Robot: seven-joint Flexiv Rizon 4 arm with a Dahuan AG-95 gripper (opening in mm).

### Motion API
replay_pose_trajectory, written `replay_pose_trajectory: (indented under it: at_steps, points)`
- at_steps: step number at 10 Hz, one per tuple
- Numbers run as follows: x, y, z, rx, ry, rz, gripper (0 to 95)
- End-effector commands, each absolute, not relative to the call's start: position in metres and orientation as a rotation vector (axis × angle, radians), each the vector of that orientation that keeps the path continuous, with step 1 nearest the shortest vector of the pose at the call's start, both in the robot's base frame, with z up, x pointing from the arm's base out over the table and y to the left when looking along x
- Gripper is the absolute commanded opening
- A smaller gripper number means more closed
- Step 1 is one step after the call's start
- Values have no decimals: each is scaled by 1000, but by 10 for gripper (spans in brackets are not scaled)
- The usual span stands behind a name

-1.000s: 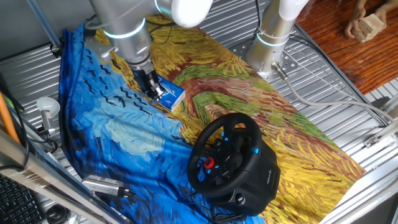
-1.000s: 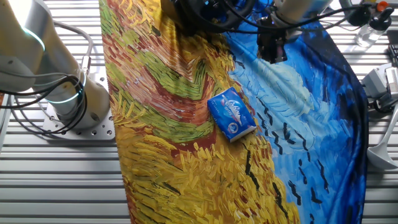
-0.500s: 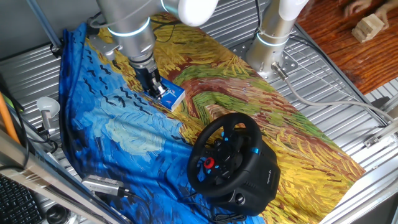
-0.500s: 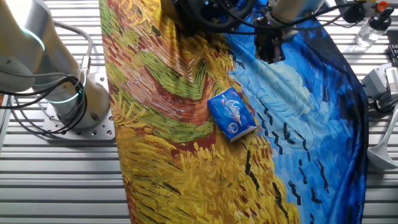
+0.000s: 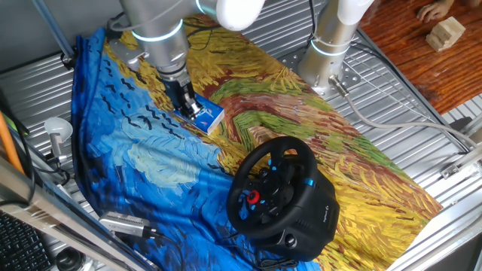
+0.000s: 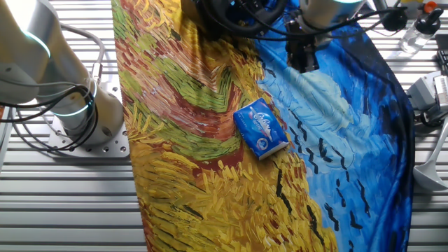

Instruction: Rotate the steering wheel 90 degrees counterclockwise

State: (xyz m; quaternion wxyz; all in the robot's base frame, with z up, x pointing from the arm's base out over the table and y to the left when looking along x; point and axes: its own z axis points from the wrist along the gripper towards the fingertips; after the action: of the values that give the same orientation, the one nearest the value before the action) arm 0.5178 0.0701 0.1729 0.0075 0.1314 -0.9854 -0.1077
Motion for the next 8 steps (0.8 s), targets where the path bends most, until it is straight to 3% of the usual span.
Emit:
replay_pose_trajectory:
  at_steps: [1,8]
  points:
    - [520,71,173,658,-2985,-510,0]
    - [520,71,173,824,-2885,-614,0]
